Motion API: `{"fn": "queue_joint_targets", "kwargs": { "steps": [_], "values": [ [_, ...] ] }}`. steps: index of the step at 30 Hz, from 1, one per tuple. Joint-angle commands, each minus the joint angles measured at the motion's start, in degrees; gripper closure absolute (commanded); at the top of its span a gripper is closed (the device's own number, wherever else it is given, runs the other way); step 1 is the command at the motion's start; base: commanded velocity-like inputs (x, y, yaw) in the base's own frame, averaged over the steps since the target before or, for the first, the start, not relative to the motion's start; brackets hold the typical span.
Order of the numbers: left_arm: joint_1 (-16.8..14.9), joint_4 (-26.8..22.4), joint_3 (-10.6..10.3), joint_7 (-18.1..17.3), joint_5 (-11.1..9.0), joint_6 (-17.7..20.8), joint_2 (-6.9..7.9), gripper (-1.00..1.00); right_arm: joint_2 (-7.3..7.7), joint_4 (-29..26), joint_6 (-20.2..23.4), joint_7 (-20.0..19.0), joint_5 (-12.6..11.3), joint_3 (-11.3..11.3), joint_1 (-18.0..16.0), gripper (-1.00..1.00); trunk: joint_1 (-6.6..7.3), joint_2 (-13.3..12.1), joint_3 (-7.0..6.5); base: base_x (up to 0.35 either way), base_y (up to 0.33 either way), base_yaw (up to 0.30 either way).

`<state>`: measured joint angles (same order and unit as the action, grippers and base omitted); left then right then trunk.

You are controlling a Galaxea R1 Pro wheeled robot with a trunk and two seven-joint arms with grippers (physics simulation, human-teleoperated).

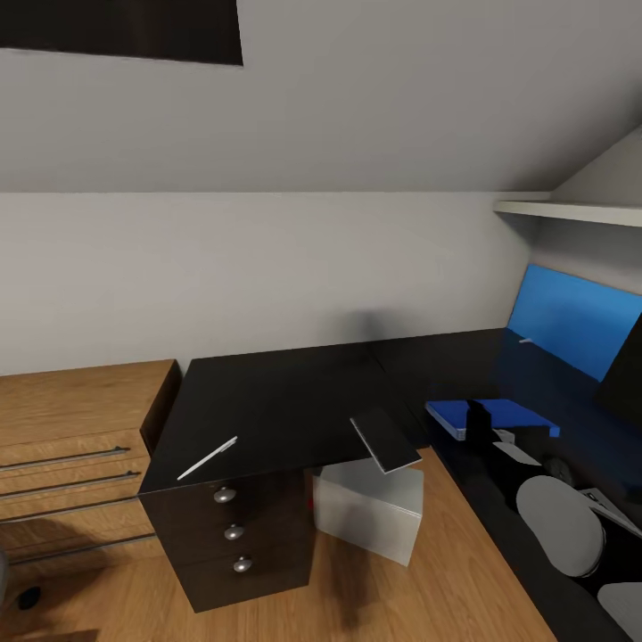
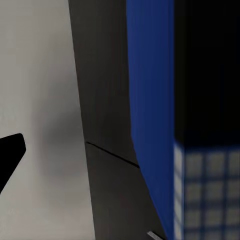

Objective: In the bedroom, organize the workspace by keeping the computer under the desk, ensuring the monitor is on the desk, placing the keyboard on the desk next to the monitor, placing the mouse on the desk next to the keyboard, moving the folder from the swivel chair onto the desk next to the mouse, stacking the notebook on top of the folder with the pen on top of the notebook, and positioning the swivel chair next to the desk.

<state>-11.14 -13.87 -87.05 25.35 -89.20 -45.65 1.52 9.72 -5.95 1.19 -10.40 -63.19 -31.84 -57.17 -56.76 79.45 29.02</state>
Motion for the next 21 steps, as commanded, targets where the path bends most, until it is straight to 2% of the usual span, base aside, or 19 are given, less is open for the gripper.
{"fn": "queue_joint_targets", "kwargs": {
  "steps": [1, 21],
  "values": [
    [-0.1, -0.2, -0.5, 0.6, -0.1, -0.1, 0.06, -1.00, 0.01, 0.1, 0.1, -0.2, -0.5, 0.0, 0.0, -1.00, 0.00, 0.0, 0.06, 0.000, 0.000, 0.000],
    [-0.1, -0.2, -0.5, 0.6, -0.1, -0.1, 0.06, -1.00, -0.05, 0.1, 0.1, -0.2, -0.5, 0.1, -0.1, -1.00, 0.00, 0.0, 0.06, -0.052, 0.000, 0.000]
  ]
}}
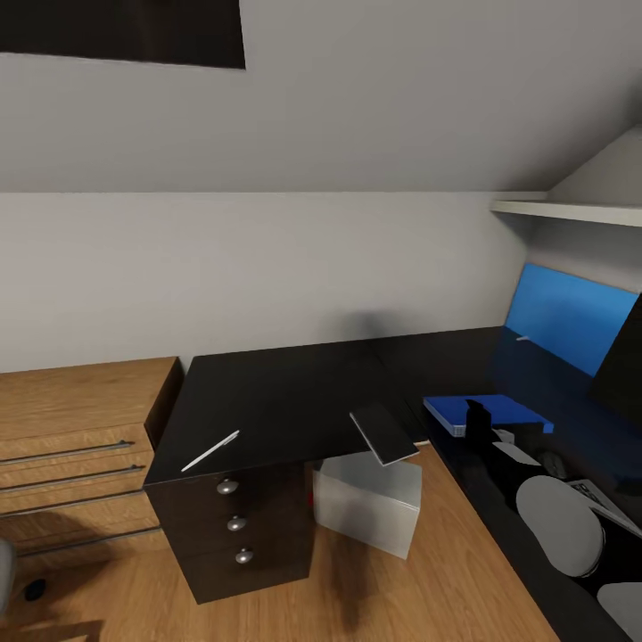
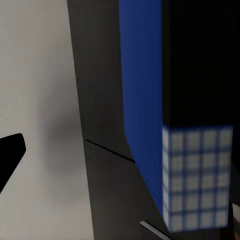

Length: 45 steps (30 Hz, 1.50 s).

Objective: In the bedroom, organize the workspace by keeping the computer under the desk, ensuring the monitor is on the desk, placing the keyboard on the desk next to the monitor, placing the mouse on the desk next to the keyboard, moving the folder from the swivel chair onto the desk next to the mouse, stacking the notebook on top of the folder with the pen on top of the notebook, and positioning the swivel chair next to the desk.

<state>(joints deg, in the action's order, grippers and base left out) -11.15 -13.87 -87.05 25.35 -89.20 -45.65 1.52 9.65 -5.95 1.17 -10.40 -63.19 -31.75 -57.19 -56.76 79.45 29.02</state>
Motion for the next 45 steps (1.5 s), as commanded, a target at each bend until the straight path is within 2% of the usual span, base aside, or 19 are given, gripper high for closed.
{"fn": "queue_joint_targets", "kwargs": {
  "steps": [1, 36, 45],
  "values": [
    [-0.1, -0.2, -0.5, 0.6, -0.1, -0.2, 0.06, -1.00, 0.02, 0.1, 0.1, -0.2, -0.5, 0.0, 0.0, -1.00, 0.00, 0.0, 0.06, 0.000, 0.000, 0.000],
    [-0.1, -0.2, -0.5, 0.6, -0.1, -0.2, 0.06, -1.00, 0.02, 0.1, 0.1, -0.2, -0.5, 0.0, 0.0, -1.00, 0.00, 0.0, 0.06, -0.073, 0.000, 0.000],
    [-0.1, -0.2, -0.3, 0.7, -0.1, -0.1, 0.06, -1.00, -0.06, -0.1, 0.1, -0.4, -0.4, 0.1, 0.0, -1.00, 1.98, -3.6, -1.56, -0.001, 0.000, 0.000]
  ]
}}
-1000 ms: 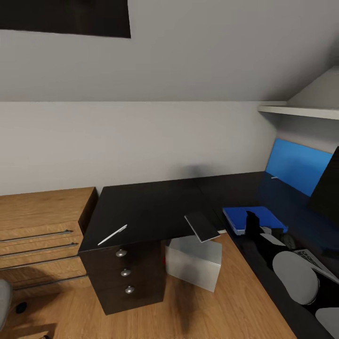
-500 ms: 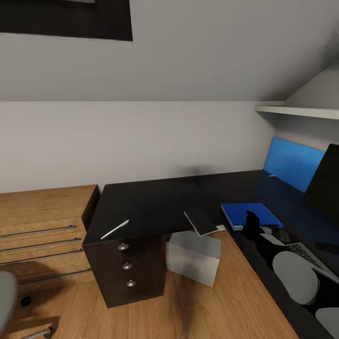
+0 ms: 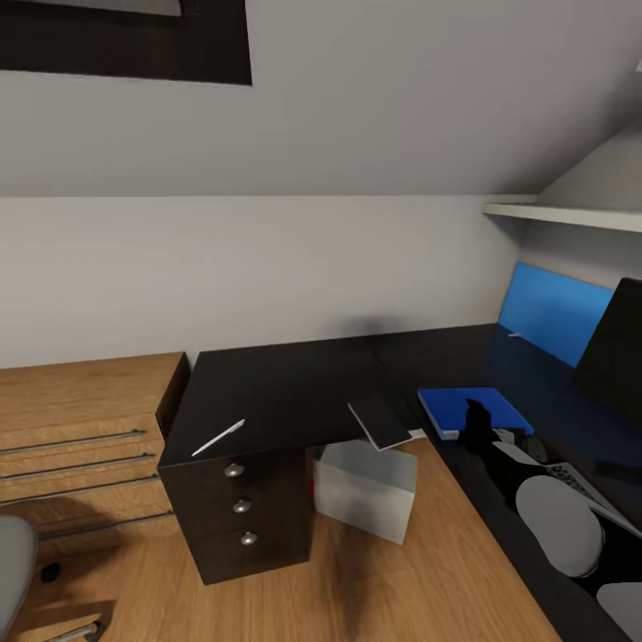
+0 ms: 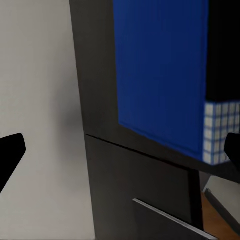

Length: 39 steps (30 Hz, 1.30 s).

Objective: In the bedroom, organize the workspace by keeping the computer under the desk, ensuring the monitor is on the desk, placing the keyboard on the desk next to the monitor, placing the mouse on the desk next to the keyboard, moving the folder from the swivel chair onto the desk next to the mouse, stacking the notebook on top of the folder with the pen on top of the notebook, and positioning the swivel chair next to the desk.

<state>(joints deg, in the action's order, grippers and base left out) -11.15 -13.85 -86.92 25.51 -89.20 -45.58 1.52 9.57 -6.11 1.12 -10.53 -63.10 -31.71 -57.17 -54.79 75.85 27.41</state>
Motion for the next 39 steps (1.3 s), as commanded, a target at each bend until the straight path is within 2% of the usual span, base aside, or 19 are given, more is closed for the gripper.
{"fn": "queue_joint_targets", "kwargs": {
  "steps": [1, 39],
  "values": [
    [-0.1, -0.2, -0.5, 0.6, -0.1, -0.1, 0.06, -1.00, 0.02, 0.1, 0.1, -0.2, -0.5, 0.0, 0.0, -1.00, 0.23, -0.4, -0.12, 0.000, 0.000, 0.000],
    [-0.1, -0.2, -0.4, 0.6, -0.1, 0.0, 0.15, -1.00, -0.35, 0.2, 0.1, -0.6, -0.5, 0.1, 0.0, -1.00, 8.57, -15.6, -6.95, 0.000, 0.000, 0.000]
  ]
}}
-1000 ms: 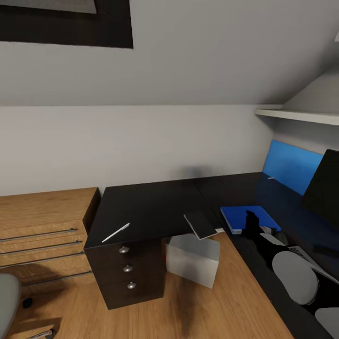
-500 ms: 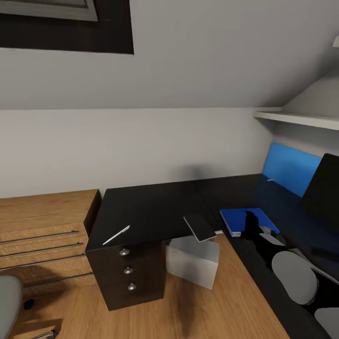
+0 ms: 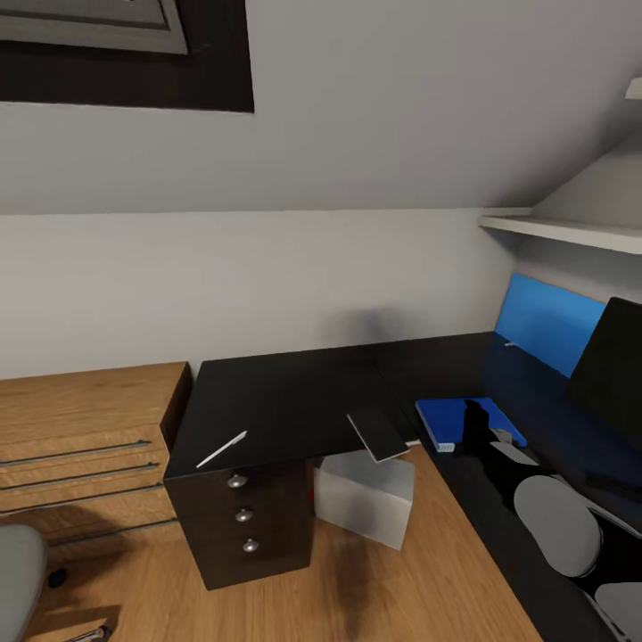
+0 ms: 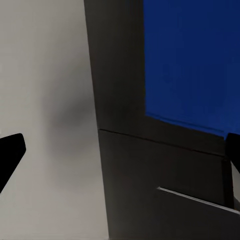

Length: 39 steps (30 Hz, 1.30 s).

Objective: In the bedroom, organize the workspace by keeping the computer under the desk, ensuring the monitor is on the desk, placing the keyboard on the desk next to the monitor, placing the mouse on the desk next to the keyboard, moving the folder from the swivel chair onto the desk next to the mouse, stacking the notebook on top of the folder with the pen on top of the notebook, and positioning the swivel chair next to the desk.

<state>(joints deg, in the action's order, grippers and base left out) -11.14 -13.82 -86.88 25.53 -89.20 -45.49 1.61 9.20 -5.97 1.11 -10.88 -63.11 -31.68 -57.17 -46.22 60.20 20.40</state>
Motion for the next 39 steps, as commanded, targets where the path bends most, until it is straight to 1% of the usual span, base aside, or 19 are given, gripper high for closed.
{"fn": "queue_joint_targets", "kwargs": {
  "steps": [1, 4, 10, 11, 17, 18, 19, 20, 21, 27, 39],
  "values": [
    [-0.1, -0.2, -0.5, 0.6, -0.1, -0.1, 0.06, -1.00, -0.05, 0.1, 0.1, -0.2, -0.5, 0.0, 0.0, -1.00, 0.22, -0.4, -0.12, 0.000, 0.000, 0.000],
    [-0.1, -0.2, -0.5, 0.6, -0.1, -0.1, 0.06, -1.00, -0.57, 0.1, 0.1, -0.3, 0.2, 0.0, 0.0, -1.00, 0.88, -1.6, -0.66, 0.000, 0.000, 0.000],
    [0.0, -0.2, -0.5, 0.6, -0.1, -0.2, 0.06, -1.00, -1.52, 0.1, 0.1, -0.3, 3.1, 0.0, 0.0, -1.00, 0.88, -1.6, -0.66, 0.000, 0.000, 0.000],
    [0.0, -0.2, -0.5, 0.6, -0.1, -0.2, 0.06, -1.00, -1.87, 0.1, 0.2, -0.3, 4.0, 0.0, 0.0, -1.00, 0.88, -1.6, -0.66, 0.000, 0.000, 0.000],
    [-0.1, -0.2, -0.5, 0.6, -0.1, -0.2, 0.06, -1.00, -3.25, -0.1, 0.2, -0.4, 6.3, 0.0, 0.0, -1.00, 0.88, -1.6, -0.66, 0.000, 0.000, 0.000],
    [-0.1, -0.2, -0.5, 0.6, -0.1, -0.2, 0.08, -1.00, -3.56, -0.1, 0.2, -0.5, 6.6, 0.0, 0.0, -1.00, 0.88, -1.6, -0.66, 0.000, 0.000, 0.000],
    [-0.1, -0.2, -0.5, 0.6, -0.1, -0.2, 0.07, -1.00, -4.30, -0.1, 0.2, -0.8, 7.0, 0.0, 0.0, -1.00, 0.88, -1.6, -0.66, 0.000, 0.000, 0.000],
    [-0.1, -0.2, -0.5, 0.6, -0.1, -0.2, 0.09, -1.00, -4.72, -0.2, 0.2, -1.0, 7.1, 0.0, 0.0, -1.00, 0.88, -1.6, -0.66, 0.000, 0.000, 0.000],
    [0.0, -0.2, -0.5, 0.6, -0.1, -0.2, 0.09, -1.00, -5.54, -0.2, 0.2, -1.7, 7.3, 0.0, 0.0, -1.00, 0.88, -1.6, -0.66, 0.000, 0.000, 0.000],
    [0.0, -0.2, -0.5, 0.6, -0.1, -0.2, 0.11, -1.00, -7.78, 0.0, 0.1, -4.1, 7.8, 0.0, 0.0, -1.00, 0.88, -1.6, -0.66, 0.000, 0.000, 0.008],
    [-0.1, -0.2, -0.6, 0.5, -0.1, -0.3, 0.07, -1.00, -8.28, 0.1, 0.2, -4.6, 7.8, 0.0, 0.0, -1.00, 0.88, -1.6, -1.20, 0.000, 0.000, 0.130]
  ]
}}
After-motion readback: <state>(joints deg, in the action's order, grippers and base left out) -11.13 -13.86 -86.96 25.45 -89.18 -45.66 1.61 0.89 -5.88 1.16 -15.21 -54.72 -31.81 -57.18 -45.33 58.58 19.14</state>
